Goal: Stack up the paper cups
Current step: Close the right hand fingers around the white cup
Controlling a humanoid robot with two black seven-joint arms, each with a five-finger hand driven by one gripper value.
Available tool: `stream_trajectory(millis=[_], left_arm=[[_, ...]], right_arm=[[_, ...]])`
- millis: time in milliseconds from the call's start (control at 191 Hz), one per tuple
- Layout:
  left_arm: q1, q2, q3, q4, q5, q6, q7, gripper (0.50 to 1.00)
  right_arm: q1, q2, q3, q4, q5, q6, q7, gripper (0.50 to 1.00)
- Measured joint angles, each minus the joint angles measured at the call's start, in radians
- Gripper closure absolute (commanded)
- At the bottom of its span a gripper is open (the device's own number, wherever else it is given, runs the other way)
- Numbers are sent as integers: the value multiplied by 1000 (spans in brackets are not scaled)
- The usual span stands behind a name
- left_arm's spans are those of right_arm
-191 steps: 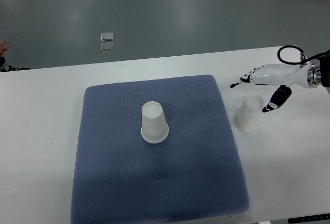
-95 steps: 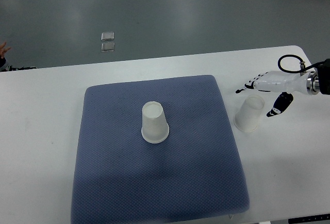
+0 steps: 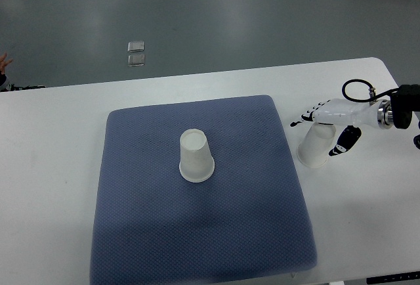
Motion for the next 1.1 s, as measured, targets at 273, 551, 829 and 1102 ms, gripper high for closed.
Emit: stream_trajectory(millis=[273,551,829,1102], left_arm=[[0,0,0,0,0,0,0,500],[0,0,0,0,0,0,0,500],[0,0,0,0,0,0,0,500],[-1,0,0,0,0,0,0,500]], right_arm=[[-3,2,0,-13,-1,1,0,679],[-8,3,-1,-36,-3,2,0,775],[-4,15,-21,-47,-3,5,0,881],[10,16,-22,-50,-2,9,0,881]])
